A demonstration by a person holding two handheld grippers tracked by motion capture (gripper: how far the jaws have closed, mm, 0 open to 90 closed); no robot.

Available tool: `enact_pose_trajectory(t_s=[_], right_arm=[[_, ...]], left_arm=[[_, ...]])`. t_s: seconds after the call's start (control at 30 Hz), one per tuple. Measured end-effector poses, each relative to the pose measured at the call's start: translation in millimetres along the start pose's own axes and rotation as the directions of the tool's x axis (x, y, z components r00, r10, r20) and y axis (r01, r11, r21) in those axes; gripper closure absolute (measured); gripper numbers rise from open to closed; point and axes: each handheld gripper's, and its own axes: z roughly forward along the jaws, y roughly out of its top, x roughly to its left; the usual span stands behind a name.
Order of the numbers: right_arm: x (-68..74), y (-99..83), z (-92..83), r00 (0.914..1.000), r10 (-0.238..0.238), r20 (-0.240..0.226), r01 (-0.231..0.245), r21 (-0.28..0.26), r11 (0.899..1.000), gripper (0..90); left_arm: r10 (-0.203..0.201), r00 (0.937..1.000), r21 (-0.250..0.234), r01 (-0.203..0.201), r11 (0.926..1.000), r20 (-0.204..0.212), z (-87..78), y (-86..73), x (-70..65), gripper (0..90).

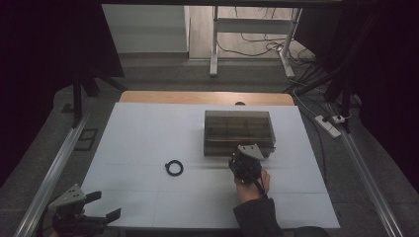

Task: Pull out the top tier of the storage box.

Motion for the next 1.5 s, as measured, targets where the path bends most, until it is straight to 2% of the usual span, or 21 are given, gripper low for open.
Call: enact_pose_trajectory(t_s=[0.07,0.2,0.27,0.37,0.43,0.6,0.63,0.67,0.7,0.8,0.83,0.93,1.03,1.17,1.2,1.27,1.37,1.4,1.43,1.5], right_arm=[[-0.6,1.1,0.0,1.0000,-0.004,-0.006,0.004,0.007,1.000,54.5],[-2.4,4.5,-3.1,0.9998,-0.007,-0.018,0.007,0.008,1.000,41.7],[-3.4,6.6,-5.4,0.9992,-0.014,-0.036,0.014,0.008,1.000,36.4],[-5.5,10.1,-7.9,0.9958,-0.020,-0.089,0.022,0.022,1.000,28.5],[-7.0,12.0,-9.2,0.9912,-0.023,-0.131,0.027,0.030,0.999,23.4],[-10.1,18.1,-13.1,0.9803,-0.037,-0.194,0.045,0.038,0.998,16.1],[-11.6,21.5,-15.3,0.9740,-0.049,-0.221,0.061,0.048,0.997,14.2],[-11.6,21.5,-15.3,0.9740,-0.049,-0.221,0.061,0.048,0.997,14.2],[-12.8,23.3,-16.2,0.9703,-0.053,-0.236,0.068,0.057,0.996,13.4],[-18.7,29.9,-21.0,0.9573,-0.105,-0.269,0.131,0.080,0.988,6.2],[-18.7,29.9,-21.0,0.9573,-0.105,-0.269,0.131,0.080,0.988,6.2],[-24.0,33.1,-23.5,0.9501,-0.110,-0.292,0.140,0.084,0.987,4.9],[-29.1,34.6,-24.3,0.9288,-0.153,-0.338,0.194,0.092,0.977,0.3],[-34.6,37.2,-25.3,0.9091,-0.189,-0.371,0.226,0.058,0.972,0.0],[-36.2,38.8,-25.5,0.8987,-0.197,-0.392,0.234,0.048,0.971,0.0],[-38.1,41.5,-25.1,0.8839,-0.213,-0.416,0.254,0.046,0.966,0.0],[-40.7,46.7,-24.7,0.8715,-0.215,-0.441,0.258,0.040,0.965,0.0],[-41.7,48.6,-24.0,0.8625,-0.214,-0.458,0.264,0.046,0.963,0.0],[-42.4,50.3,-23.2,0.8572,-0.218,-0.467,0.272,0.052,0.961,0.0],[-43.4,53.1,-22.3,0.8537,-0.232,-0.466,0.288,0.051,0.956,0.0]], left_arm=[[0.000,1.0000,0.000,0.000,1.0000,0.000,-0.1,0.0,0.0,0.7],[-0.001,1.0000,-0.001,0.001,1.0000,0.000,-0.1,0.0,0.2,0.7],[-0.001,1.0000,-0.001,0.001,1.0000,0.001,-0.1,-0.1,0.1,0.7],[-0.001,1.0000,0.000,0.001,1.0000,0.000,0.0,0.0,0.1,0.7],[-0.001,1.0000,-0.001,0.001,1.0000,0.000,-0.1,0.0,0.0,0.7],[0.001,1.0000,-0.001,-0.001,1.0000,0.001,-0.2,-0.1,0.0,0.7],[0.001,1.0000,-0.001,-0.001,1.0000,0.001,-0.2,-0.1,0.0,0.7],[0.001,1.0000,-0.001,-0.001,1.0000,0.001,-0.2,-0.1,0.0,0.7],[0.001,1.0000,-0.001,-0.001,1.0000,0.001,-0.2,-0.2,0.1,0.7],[-0.001,1.0000,0.000,0.001,1.0000,0.000,0.0,0.0,0.0,0.7],[-0.001,1.0000,0.001,0.001,1.0000,0.000,0.1,0.1,-0.1,0.7],[-0.001,1.0000,0.002,0.001,1.0000,-0.001,0.2,0.2,-0.3,0.7],[-0.001,1.0000,0.003,0.001,1.0000,-0.002,0.3,0.2,-0.3,0.7],[-0.001,1.0000,0.004,0.001,1.0000,-0.002,0.4,0.2,-0.3,0.7],[-0.001,1.0000,0.003,0.001,1.0000,-0.001,0.3,0.2,-0.2,0.7],[-0.001,1.0000,0.004,0.001,1.0000,-0.001,0.4,0.2,-0.1,0.7],[-0.001,1.0000,0.004,0.001,1.0000,-0.001,0.4,0.3,-0.2,0.7],[-0.001,1.0000,0.004,0.001,1.0000,-0.002,0.4,0.2,-0.2,0.7],[-0.001,1.0000,0.004,0.001,1.0000,-0.002,0.4,0.3,-0.2,0.7],[-0.001,1.0000,0.004,0.001,1.0000,-0.001,0.4,0.2,-0.1,0.7]])
